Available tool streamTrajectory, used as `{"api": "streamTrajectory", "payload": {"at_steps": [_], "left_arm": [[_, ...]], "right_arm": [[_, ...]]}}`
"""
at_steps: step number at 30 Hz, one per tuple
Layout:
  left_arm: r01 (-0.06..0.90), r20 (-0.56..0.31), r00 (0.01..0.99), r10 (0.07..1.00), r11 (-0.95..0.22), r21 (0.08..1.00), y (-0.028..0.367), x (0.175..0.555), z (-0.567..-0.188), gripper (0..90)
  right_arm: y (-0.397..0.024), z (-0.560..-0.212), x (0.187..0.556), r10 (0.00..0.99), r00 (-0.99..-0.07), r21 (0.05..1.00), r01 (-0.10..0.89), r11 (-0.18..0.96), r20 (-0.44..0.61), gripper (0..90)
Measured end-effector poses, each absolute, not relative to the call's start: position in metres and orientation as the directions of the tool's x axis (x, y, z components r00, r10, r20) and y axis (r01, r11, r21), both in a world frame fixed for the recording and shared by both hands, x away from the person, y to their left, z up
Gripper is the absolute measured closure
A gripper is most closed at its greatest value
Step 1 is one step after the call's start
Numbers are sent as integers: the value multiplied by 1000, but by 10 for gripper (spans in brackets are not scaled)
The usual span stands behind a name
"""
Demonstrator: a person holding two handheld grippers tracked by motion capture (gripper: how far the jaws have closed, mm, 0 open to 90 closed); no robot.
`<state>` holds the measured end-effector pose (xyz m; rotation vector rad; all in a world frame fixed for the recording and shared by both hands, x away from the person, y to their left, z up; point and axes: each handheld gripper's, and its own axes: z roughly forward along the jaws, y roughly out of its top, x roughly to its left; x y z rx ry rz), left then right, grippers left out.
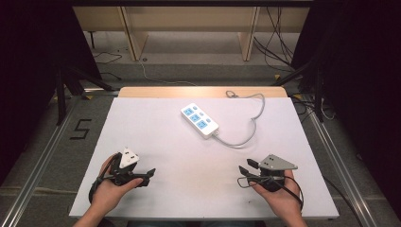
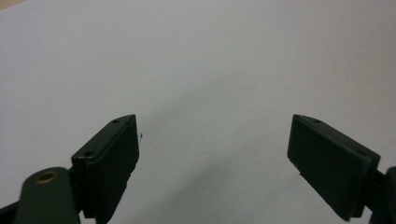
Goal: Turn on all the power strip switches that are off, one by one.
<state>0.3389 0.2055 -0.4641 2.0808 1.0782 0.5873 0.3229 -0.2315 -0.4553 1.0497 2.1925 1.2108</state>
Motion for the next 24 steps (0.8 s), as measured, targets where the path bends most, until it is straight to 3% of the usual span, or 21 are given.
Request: {"api": "streamTrajectory", "payload": {"at_steps": [5,9,12,24], "left_arm": [[505,72,552,831,-401,765,206,337,-463,163],[504,68,552,831,-398,766,207,337,-463,163],[501,68,548,834,-392,771,207,336,-462,164],[501,71,549,833,-395,770,206,335,-462,166]], "right_arm": [[-226,-447,326,784,-621,847,405,343,-21,627],[-221,-441,330,783,-620,851,383,359,-51,844],[-215,-438,337,778,-624,832,393,392,-71,900],[-200,-423,373,776,-627,797,435,418,-65,900]]}}
